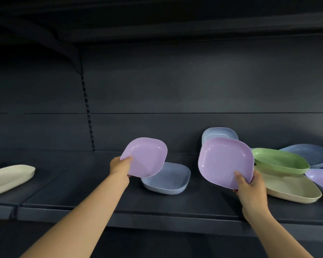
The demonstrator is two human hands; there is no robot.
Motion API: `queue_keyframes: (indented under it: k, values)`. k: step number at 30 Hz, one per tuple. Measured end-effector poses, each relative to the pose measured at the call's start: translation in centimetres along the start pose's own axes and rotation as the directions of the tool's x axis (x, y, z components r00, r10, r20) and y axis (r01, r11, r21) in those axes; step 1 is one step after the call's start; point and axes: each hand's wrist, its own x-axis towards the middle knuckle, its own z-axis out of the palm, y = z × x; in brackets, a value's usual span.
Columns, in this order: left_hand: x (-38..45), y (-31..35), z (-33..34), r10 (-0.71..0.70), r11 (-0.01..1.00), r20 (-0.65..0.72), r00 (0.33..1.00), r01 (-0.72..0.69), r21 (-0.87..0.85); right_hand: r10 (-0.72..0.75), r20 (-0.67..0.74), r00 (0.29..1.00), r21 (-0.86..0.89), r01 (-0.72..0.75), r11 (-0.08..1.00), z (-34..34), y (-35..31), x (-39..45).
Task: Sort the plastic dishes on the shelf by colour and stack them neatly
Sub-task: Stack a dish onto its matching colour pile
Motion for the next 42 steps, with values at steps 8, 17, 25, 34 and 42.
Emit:
queue_keyframes:
  k: [8,17,25,34,42]
  values:
    - [2.1,3.9,-10.0,-0.062,0.982,0.079,0.995,0.075,-0.176,-0.142,0.082,0.986,-0.037,0.145,0.989,9.3,-5.4,-5.5]
    - [6.8,7.0,-27.5,-0.035,0.978,-0.039,0.999,0.026,-0.206,0.011,0.296,0.955,0.086,-0.039,0.996,27.0,-8.8,-20.1]
    - [11.1,9.8,-44.2,0.04,0.954,-0.138,0.99,-0.079,-0.291,0.069,0.417,0.906,0.142,-0.14,0.98,40.2,-10.5,-32.7]
    - [15.6,13.2,-61.0,0.017,0.963,-0.278,0.96,-0.091,-0.255,0.177,0.601,0.779,0.083,-0.281,0.956,55.5,-11.5,-43.3]
    - [22.6,16.0,-71.4,0.075,0.941,-0.352,0.933,-0.183,-0.284,0.203,0.686,0.699,0.126,-0.389,0.913,68.8,-12.7,-49.2]
